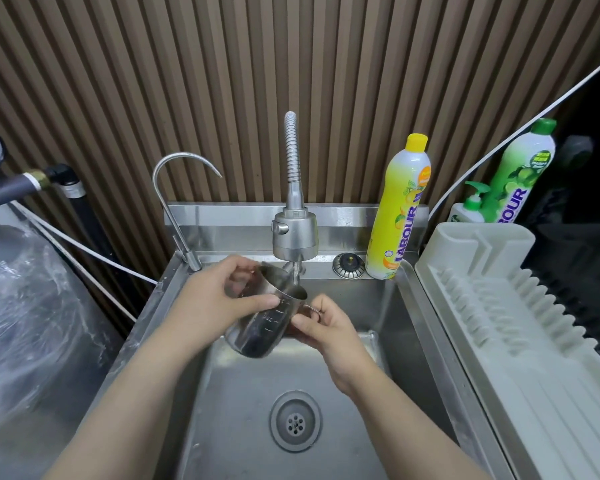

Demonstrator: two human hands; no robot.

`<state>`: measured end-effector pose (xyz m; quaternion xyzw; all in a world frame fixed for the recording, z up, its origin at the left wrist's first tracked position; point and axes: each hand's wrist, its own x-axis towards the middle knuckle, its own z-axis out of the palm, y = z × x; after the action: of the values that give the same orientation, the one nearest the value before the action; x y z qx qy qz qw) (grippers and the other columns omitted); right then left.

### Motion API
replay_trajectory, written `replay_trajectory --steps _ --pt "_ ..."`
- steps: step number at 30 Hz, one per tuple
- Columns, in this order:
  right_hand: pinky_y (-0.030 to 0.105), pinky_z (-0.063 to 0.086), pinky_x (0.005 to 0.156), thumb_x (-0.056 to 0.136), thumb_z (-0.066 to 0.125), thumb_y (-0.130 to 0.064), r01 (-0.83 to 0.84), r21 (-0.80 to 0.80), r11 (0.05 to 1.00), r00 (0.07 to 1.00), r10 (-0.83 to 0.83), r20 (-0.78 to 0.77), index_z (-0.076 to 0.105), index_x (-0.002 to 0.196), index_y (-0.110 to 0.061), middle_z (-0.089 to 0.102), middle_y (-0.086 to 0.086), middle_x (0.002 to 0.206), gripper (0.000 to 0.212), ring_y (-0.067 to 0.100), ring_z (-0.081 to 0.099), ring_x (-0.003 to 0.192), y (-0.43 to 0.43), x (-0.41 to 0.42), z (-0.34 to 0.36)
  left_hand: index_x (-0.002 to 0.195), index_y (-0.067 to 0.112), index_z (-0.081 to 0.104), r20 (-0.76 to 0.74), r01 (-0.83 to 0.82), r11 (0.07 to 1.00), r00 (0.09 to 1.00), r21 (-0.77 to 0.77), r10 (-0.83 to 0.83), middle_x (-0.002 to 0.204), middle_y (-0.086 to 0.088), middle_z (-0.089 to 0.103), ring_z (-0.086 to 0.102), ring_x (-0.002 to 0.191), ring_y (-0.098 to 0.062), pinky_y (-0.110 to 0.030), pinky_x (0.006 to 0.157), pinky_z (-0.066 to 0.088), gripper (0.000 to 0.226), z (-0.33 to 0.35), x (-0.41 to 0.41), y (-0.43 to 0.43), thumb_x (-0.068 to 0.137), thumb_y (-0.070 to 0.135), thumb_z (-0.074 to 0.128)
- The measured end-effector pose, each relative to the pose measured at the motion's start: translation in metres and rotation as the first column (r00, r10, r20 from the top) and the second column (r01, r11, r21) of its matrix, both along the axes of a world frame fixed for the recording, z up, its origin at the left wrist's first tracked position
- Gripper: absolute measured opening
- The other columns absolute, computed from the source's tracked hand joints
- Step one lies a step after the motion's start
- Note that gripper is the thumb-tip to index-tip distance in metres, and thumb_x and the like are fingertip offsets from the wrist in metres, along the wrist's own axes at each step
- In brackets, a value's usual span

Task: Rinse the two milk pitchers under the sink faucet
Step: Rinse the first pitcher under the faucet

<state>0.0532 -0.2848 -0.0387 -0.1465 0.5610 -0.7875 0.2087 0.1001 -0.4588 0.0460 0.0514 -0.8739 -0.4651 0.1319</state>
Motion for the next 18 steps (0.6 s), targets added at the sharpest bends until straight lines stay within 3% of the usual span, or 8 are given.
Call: replay_trajectory --steps 4,7,9,11,14,16,18 --pt "0.024 0.052 0.062 0.078 0.068 0.0 -0.086 0.171 0.981 0.995 0.093 -0.031 0.039 0.064 -0.016 0.06 -0.003 0.055 0.036 0.014 0.062 0.053 0.018 -0.01 0.017 0.085 0.02 0.065 0.159 -0.11 0.956 0.985 0.272 0.068 0.078 -0.003 0.065 0.057 0.067 -0.013 -0.018 0.065 0.048 0.044 -0.019 0.006 0.002 0.051 0.035 0.087" --pt "0.032 0.051 0.061 0.073 0.074 -0.004 -0.086 0.416 0.905 0.984 0.143 -0.108 0.041 0.06 -0.017 0.058 0.002 0.053 0.038 0.019 0.059 0.051 0.031 -0.02 0.04 0.09 0.011 0.064 0.248 -0.115 0.888 0.969 0.446 0.001 0.075 -0.008 0.067 0.063 0.067 -0.015 -0.027 0.074 0.049 0.053 -0.038 0.012 0.009 0.05 0.034 0.09" --pt "0.035 0.049 0.064 0.067 0.08 -0.013 -0.022 0.638 0.77 0.954 0.208 -0.217 0.042 0.058 -0.019 0.054 0.0 0.055 0.04 0.018 0.056 0.054 0.036 -0.025 0.058 0.097 0.009 0.062 0.276 -0.095 0.837 0.959 0.539 -0.069 0.071 0.0 0.068 0.064 0.064 -0.007 -0.027 0.074 0.047 0.045 -0.051 0.017 0.019 0.06 0.023 0.083" --pt "0.034 0.045 0.062 0.065 0.081 -0.024 0.111 0.824 0.555 0.885 0.322 -0.336 0.042 0.057 -0.02 0.052 -0.003 0.057 0.041 0.018 0.053 0.06 0.039 -0.027 0.076 0.103 0.01 0.059 0.28 -0.065 0.803 0.951 0.592 -0.129 0.074 0.006 0.07 0.064 0.066 0.0 -0.025 0.075 0.047 0.04 -0.062 0.02 0.03 0.068 0.011 0.08" --pt "0.032 0.036 0.058 0.069 0.077 -0.031 0.294 0.886 0.358 0.763 0.47 -0.443 0.039 0.061 -0.022 0.049 -0.006 0.063 0.04 0.021 0.049 0.07 0.041 -0.023 0.091 0.106 0.01 0.056 0.215 -0.031 0.764 0.966 0.645 -0.143 0.089 0.003 0.072 0.068 0.078 -0.001 -0.021 0.076 0.05 0.042 -0.073 0.017 0.043 0.071 -0.002 0.075" --pt "0.033 0.038 0.062 0.072 0.075 -0.03 0.355 0.868 0.348 0.737 0.467 -0.489 0.043 0.069 -0.022 0.055 -0.001 0.072 0.033 0.024 0.051 0.076 0.044 -0.021 0.091 0.105 0.013 0.056 0.156 -0.002 0.768 0.979 0.641 -0.128 0.096 0.001 0.071 0.067 0.087 -0.007 -0.02 0.078 0.051 0.044 -0.076 0.011 0.047 0.07 -0.007 0.074" --pt "0.034 0.045 0.07 0.074 0.073 -0.025 0.384 0.831 0.402 0.742 0.4 -0.537 0.052 0.082 -0.02 0.066 0.005 0.088 0.023 0.025 0.056 0.084 0.048 -0.019 0.084 0.104 0.019 0.056 0.096 0.03 0.795 0.989 0.605 -0.11 0.099 0.002 0.07 0.064 0.095 -0.012 -0.023 0.082 0.049 0.052 -0.075 0.004 0.048 0.063 -0.005 0.078"
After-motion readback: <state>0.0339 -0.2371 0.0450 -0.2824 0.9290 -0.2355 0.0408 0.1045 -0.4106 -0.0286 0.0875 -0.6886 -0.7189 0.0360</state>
